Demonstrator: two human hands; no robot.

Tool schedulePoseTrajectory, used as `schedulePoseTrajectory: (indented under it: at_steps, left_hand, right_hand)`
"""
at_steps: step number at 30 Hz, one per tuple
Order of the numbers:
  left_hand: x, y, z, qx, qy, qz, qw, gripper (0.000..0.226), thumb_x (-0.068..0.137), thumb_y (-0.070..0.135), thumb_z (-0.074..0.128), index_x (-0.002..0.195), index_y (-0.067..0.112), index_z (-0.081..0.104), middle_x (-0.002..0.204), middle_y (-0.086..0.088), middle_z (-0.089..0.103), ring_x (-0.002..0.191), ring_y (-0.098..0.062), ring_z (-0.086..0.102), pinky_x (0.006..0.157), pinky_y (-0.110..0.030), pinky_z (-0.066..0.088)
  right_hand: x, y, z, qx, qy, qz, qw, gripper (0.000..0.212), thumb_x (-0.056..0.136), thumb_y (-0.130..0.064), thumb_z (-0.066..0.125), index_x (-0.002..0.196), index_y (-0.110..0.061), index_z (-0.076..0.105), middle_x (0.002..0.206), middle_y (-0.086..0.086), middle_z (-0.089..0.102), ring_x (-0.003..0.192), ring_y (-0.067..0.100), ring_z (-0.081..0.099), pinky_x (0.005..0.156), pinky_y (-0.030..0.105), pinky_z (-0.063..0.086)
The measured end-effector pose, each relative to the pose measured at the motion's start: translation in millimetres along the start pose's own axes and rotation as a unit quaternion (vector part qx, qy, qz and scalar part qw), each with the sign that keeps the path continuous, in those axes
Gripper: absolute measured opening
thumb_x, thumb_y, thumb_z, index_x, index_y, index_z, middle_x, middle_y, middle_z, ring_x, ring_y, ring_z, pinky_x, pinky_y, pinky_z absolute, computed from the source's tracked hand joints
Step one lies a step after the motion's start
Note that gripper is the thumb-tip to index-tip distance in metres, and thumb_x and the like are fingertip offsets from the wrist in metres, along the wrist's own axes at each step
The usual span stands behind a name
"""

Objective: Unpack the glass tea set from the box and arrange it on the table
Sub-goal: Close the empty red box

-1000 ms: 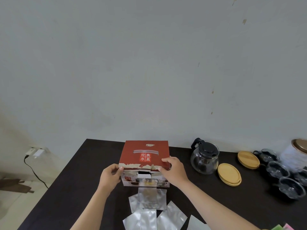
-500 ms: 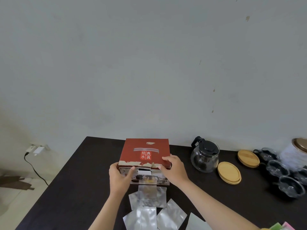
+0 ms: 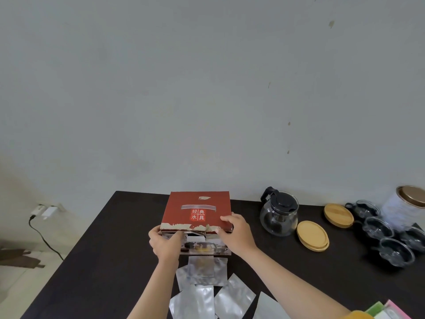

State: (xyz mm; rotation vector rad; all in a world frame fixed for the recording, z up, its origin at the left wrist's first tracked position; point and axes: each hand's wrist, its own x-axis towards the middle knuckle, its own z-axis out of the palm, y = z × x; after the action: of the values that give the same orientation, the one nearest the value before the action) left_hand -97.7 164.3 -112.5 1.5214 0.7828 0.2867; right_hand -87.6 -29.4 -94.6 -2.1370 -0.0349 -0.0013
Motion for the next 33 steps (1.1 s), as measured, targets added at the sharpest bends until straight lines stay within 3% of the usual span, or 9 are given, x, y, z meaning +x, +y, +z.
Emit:
schedulePoseTrajectory:
  at_steps: [6,9,13,19,23,28,33]
  left_hand:
    - [1.1,-1.6,-0.2,0.011,-0.008,0.012,1.000,0.059,0.069,0.000,0.075,0.105,0.024,0.034,0.112,-0.006,0.045,0.102,-0.029,0.055,0.083,-0.044,0.051]
    - [-3.9,-3.8,-7.5,0.030,-0.024,0.057,0.998,0.061,0.070,0.002,0.078,0.106,0.021,0.033,0.111,-0.011,0.050,0.093,-0.024,0.058,0.073,-0.034,0.048]
    - [-15.0,-3.7,-14.4,0.068,-0.014,0.107,0.992,0.056,0.074,0.009,0.078,0.103,0.019,0.032,0.099,-0.006,0.055,0.082,-0.017,0.059,0.062,-0.024,0.044]
    - [-25.0,-7.2,-11.7,0.174,-0.010,0.176,0.969,0.018,0.082,0.023,0.071,0.091,0.020,0.055,0.115,-0.008,0.050,0.093,-0.023,0.054,0.077,-0.036,0.049]
    - [-24.8,-4.8,-15.9,0.205,-0.029,0.182,0.961,0.020,0.083,0.027,0.070,0.098,0.018,0.060,0.118,-0.008,0.052,0.097,-0.023,0.056,0.077,-0.035,0.050]
    - [-12.1,10.9,-27.0,0.242,-0.097,0.185,0.948,0.017,0.080,0.024,0.074,0.087,0.015,0.060,0.105,-0.004,0.049,0.080,-0.012,0.054,0.069,-0.022,0.040]
    - [11.4,14.9,-35.1,0.274,-0.153,0.155,0.937,0.016,0.078,0.024,0.075,0.073,0.015,0.063,0.101,-0.014,0.060,0.078,-0.015,0.059,0.076,-0.029,0.049]
  right_hand:
    - [0.0,1.5,-1.5,0.001,-0.001,0.002,1.000,0.042,0.084,-0.022,0.071,0.124,-0.015,0.060,0.130,0.001,0.050,0.108,0.007,0.052,0.088,0.008,0.037]
    - [0.6,2.5,-2.0,0.004,0.001,0.002,1.000,0.042,0.084,-0.020,0.071,0.124,-0.015,0.060,0.130,0.001,0.049,0.107,0.005,0.051,0.088,0.007,0.037]
    - [0.6,1.4,-1.9,0.002,0.001,0.001,1.000,0.042,0.084,-0.020,0.072,0.124,-0.015,0.061,0.131,0.002,0.050,0.111,0.010,0.054,0.096,0.016,0.041]
    - [-0.7,-0.7,-3.1,-0.001,-0.002,0.002,1.000,0.043,0.084,-0.021,0.071,0.125,-0.015,0.060,0.132,0.003,0.050,0.115,0.013,0.054,0.098,0.019,0.042]
    - [-0.7,-1.9,-3.5,-0.005,-0.003,0.005,1.000,0.043,0.084,-0.022,0.071,0.125,-0.015,0.060,0.132,0.003,0.049,0.115,0.013,0.054,0.099,0.019,0.041]
    - [0.4,-3.6,-2.2,-0.014,0.001,0.010,1.000,0.043,0.084,-0.022,0.071,0.125,-0.014,0.060,0.132,0.004,0.049,0.114,0.013,0.054,0.094,0.015,0.039]
    - [-0.3,-5.9,-0.7,-0.022,-0.001,0.015,1.000,0.043,0.085,-0.021,0.071,0.125,-0.014,0.059,0.132,0.003,0.049,0.113,0.013,0.054,0.092,0.013,0.038]
